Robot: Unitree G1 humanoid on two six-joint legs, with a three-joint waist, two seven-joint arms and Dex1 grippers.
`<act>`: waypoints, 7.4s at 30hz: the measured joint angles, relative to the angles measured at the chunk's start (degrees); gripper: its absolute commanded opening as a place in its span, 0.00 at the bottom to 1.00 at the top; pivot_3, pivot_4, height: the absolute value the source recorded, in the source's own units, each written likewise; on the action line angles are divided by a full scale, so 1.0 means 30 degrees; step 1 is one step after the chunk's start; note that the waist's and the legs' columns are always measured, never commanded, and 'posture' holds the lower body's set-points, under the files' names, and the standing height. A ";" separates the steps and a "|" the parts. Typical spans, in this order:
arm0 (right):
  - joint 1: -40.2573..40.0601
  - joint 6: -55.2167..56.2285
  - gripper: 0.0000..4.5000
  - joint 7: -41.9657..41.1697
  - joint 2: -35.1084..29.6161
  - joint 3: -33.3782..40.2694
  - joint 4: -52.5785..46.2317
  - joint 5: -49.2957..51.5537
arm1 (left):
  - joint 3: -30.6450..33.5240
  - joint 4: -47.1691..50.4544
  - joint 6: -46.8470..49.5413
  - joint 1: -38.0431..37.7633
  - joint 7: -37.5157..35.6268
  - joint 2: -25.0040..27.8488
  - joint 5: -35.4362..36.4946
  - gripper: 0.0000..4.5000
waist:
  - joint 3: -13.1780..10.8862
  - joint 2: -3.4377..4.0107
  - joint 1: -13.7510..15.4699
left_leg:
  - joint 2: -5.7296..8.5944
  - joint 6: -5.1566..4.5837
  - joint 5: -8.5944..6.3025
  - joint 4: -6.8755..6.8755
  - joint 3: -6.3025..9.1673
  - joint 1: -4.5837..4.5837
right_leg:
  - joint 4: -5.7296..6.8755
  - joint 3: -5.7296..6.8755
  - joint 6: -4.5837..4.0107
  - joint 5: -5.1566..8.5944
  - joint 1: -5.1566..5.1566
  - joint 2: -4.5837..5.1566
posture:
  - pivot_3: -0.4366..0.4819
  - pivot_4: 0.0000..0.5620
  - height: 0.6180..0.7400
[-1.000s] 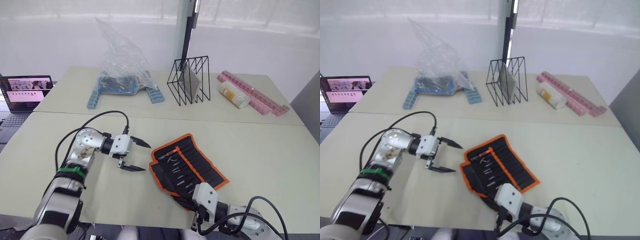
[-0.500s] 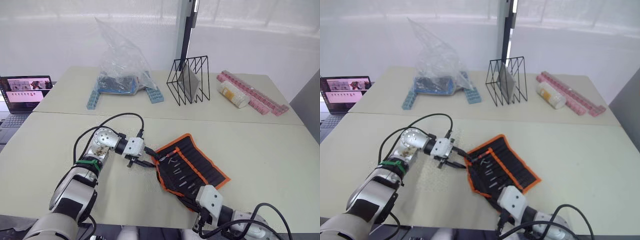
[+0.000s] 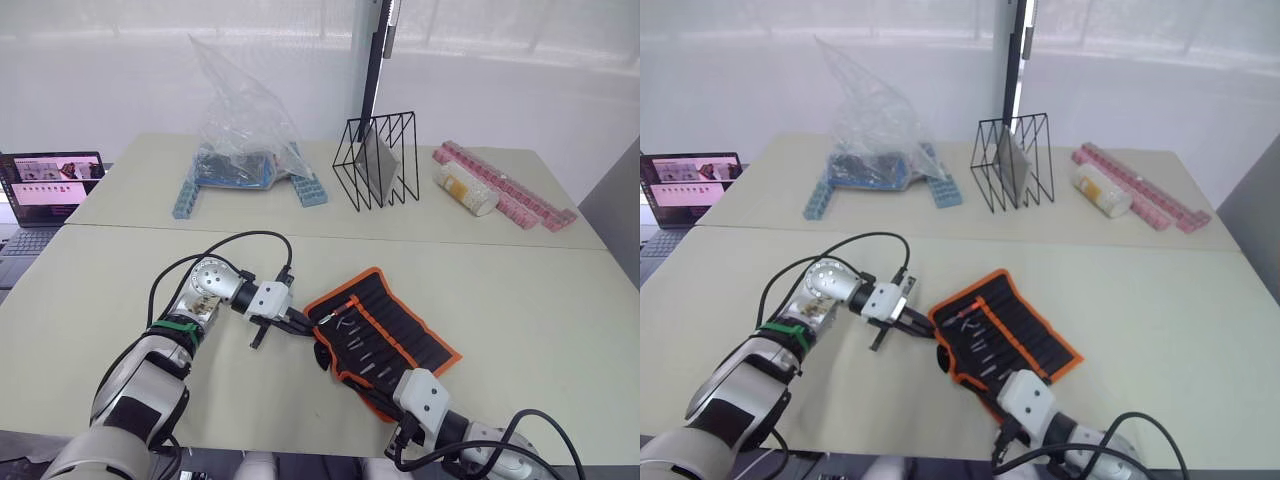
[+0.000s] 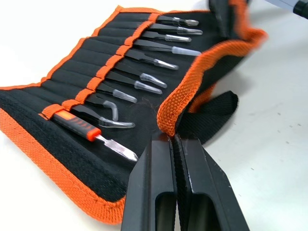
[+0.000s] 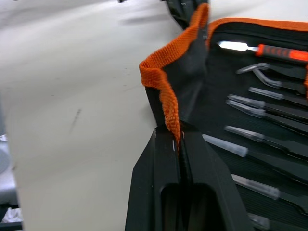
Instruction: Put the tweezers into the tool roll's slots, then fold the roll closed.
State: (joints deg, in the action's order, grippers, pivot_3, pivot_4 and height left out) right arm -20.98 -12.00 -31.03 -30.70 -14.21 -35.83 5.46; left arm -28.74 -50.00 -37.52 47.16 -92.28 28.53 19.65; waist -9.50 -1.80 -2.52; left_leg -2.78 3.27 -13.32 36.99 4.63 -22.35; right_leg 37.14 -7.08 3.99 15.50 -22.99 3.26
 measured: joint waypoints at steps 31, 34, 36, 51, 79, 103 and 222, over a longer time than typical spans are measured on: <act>1.0569 -0.1483 0.00 -0.6988 -0.0488 -0.0165 0.6969 0.2395 | 0.7116 1.9135 1.2589 -1.4959 1.0476 0.5305 0.0185 0.01 | -0.0024 0.0045 0.0050 | -0.0016 -0.0010 0.0006 0.0000 0.0001 0.0038 | 0.0106 0.0006 -0.0048 -0.0008 -0.0021 -0.0005 | 0.48 0.27 0.82; 1.0408 -0.2514 0.00 -0.6750 -0.0362 -0.0121 0.6897 0.2776 | 0.7189 1.9668 1.3913 -1.4965 1.1071 0.5217 0.0223 0.01 | -0.0024 0.0045 0.0040 | -0.0016 -0.0010 0.0007 0.0000 0.0001 0.0043 | 0.0113 0.0005 -0.0048 -0.0008 -0.0021 -0.0006 | 0.48 0.27 0.82; 1.0293 -0.3512 0.00 -0.6481 -0.0309 -0.0105 0.6737 0.3128 | 0.7195 1.9887 1.4470 -1.4961 1.1283 0.5189 0.0165 0.01 | -0.0024 0.0045 0.0027 | -0.0016 -0.0010 0.0007 0.0000 0.0001 0.0044 | 0.0118 0.0002 -0.0051 -0.0006 -0.0022 -0.0006 | 0.48 0.27 0.82; 0.8891 -0.7891 0.00 -0.4817 -0.0144 0.1106 0.4135 0.5597 | 0.6909 1.8915 1.4665 -1.3422 1.0623 0.4694 -0.1022 0.01 | -0.0024 0.0044 0.0021 | -0.0012 -0.0009 0.0007 -0.0001 0.0001 0.0040 | 0.0116 0.0002 0.0009 0.0031 -0.0029 -0.0007 | 0.48 0.27 0.82; 0.8635 -0.8111 0.37 -0.3289 -0.0118 0.0826 0.3696 0.5342 | 0.7014 1.6573 1.3685 -1.2073 0.9581 0.4677 -0.1575 0.00 | -0.0024 0.0044 0.0016 | -0.0012 -0.0009 0.0007 -0.0002 0.0001 0.0034 | 0.0117 0.0002 0.0035 0.0048 -0.0039 -0.0007 | 0.48 0.27 0.82; 0.9929 -0.3604 0.01 -0.5356 0.0950 -0.1567 0.5054 0.3257 | 0.7059 1.6382 1.3377 -1.1935 0.9385 0.4710 -0.1777 0.00 | -0.0024 0.0045 -0.0017 | -0.0016 -0.0009 0.0007 -0.0006 0.0001 0.0038 | 0.0129 0.0002 0.0058 0.0067 -0.0046 -0.0013 | 0.48 0.27 0.82; 1.1718 -1.7606 0.64 -0.1966 0.0703 0.6264 0.6933 1.1630 | 1.3826 2.5395 1.7391 -2.0967 1.1752 0.4677 0.2814 0.00 | -0.0083 0.0028 -0.0097 | -0.0028 -0.0006 0.0002 -0.0064 -0.0008 -0.0001 | -0.0039 0.0006 0.0058 0.0067 -0.0046 0.0000 | 0.48 0.27 0.82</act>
State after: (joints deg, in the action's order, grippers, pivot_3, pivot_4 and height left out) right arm 14.17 -64.82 -36.93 -28.59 4.58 -15.03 40.35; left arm 12.74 26.18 14.66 -15.74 -57.02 42.56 28.09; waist -9.75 -1.72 -2.81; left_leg -2.87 3.25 -13.31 36.79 4.60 -22.35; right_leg 37.02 -7.06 4.16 15.70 -23.13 3.26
